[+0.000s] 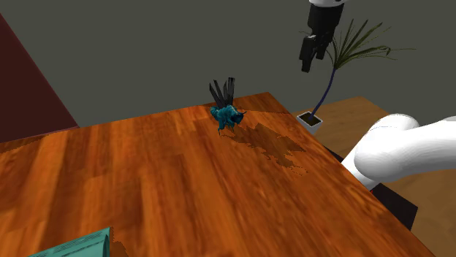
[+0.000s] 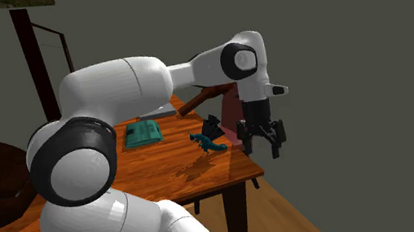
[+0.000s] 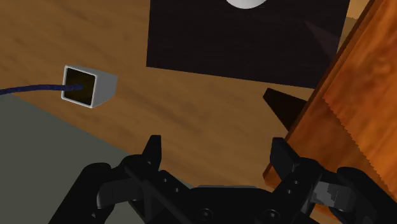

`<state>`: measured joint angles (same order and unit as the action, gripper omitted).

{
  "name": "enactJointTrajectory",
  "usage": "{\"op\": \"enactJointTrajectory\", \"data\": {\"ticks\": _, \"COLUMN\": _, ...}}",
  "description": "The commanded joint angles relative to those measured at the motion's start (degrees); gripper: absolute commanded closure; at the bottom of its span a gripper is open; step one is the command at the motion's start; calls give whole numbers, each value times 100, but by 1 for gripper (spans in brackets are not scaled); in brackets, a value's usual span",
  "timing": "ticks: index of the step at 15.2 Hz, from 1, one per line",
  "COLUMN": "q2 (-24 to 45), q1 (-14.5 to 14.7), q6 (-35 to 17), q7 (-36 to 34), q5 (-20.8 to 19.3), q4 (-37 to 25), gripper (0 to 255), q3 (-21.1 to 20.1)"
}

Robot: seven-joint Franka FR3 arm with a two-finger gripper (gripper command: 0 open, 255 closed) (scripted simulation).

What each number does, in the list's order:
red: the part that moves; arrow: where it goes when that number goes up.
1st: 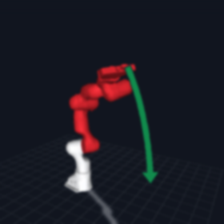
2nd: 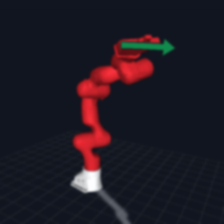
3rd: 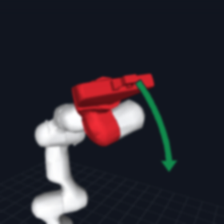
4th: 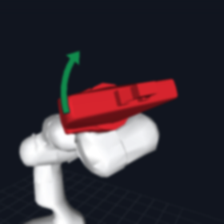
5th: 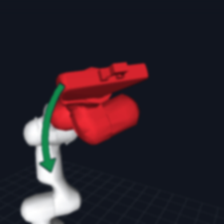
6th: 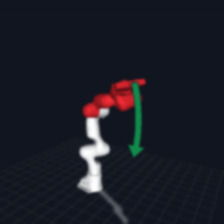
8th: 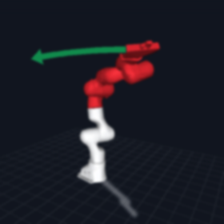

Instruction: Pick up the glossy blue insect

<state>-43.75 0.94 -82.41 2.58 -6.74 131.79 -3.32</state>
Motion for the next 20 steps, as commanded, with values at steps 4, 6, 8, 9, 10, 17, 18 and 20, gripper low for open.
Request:
{"op": "enactJointTrajectory", "data": {"ticks": 4, "q2": -48, "q1": 155, "q6": -202, "q7": -329, "q5": 402, "q4": 69, "gripper": 0, "q3": -244}}
{"op": "enactJointTrajectory", "data": {"ticks": 6, "q2": -58, "q1": 255, "q6": -353, "q7": -544, "q5": 660, "q4": 93, "gripper": 0, "q3": -411}}
{"op": "enactJointTrajectory", "data": {"ticks": 8, "q2": -51, "q1": 352, "q6": -515, "q7": -755, "q5": 908, "q4": 99, "gripper": 0, "q3": -583}}
{"op": "enactJointTrajectory", "data": {"ticks": 9, "q2": -40, "q1": 400, "q6": -601, "q7": -859, "q5": 1027, "q4": 96, "gripper": 0, "q3": -670}}
{"op": "enactJointTrajectory", "data": {"ticks": 10, "q2": -26, "q1": 446, "q6": -689, "q7": -962, "q5": 1143, "q4": 87, "gripper": 0, "q3": -758}}
{"op": "enactJointTrajectory", "data": {"ticks": 17, "q2": 191, "q1": 725, "q6": -1366, "q7": -1659, "q5": 1848, "q4": -102, "gripper": 0, "q3": -1393}}
{"op": "enactJointTrajectory", "data": {"ticks": 18, "q2": 238, "q1": 756, "q6": -1469, "q7": -1756, "q5": 1932, "q4": -148, "gripper": 0, "q3": -1487}}
{"op": "enactJointTrajectory", "data": {"ticks": 20, "q2": 342, "q1": 810, "q6": -1678, "q7": -1945, "q5": 2084, "q4": -254, "gripper": 0, "q3": -1678}}
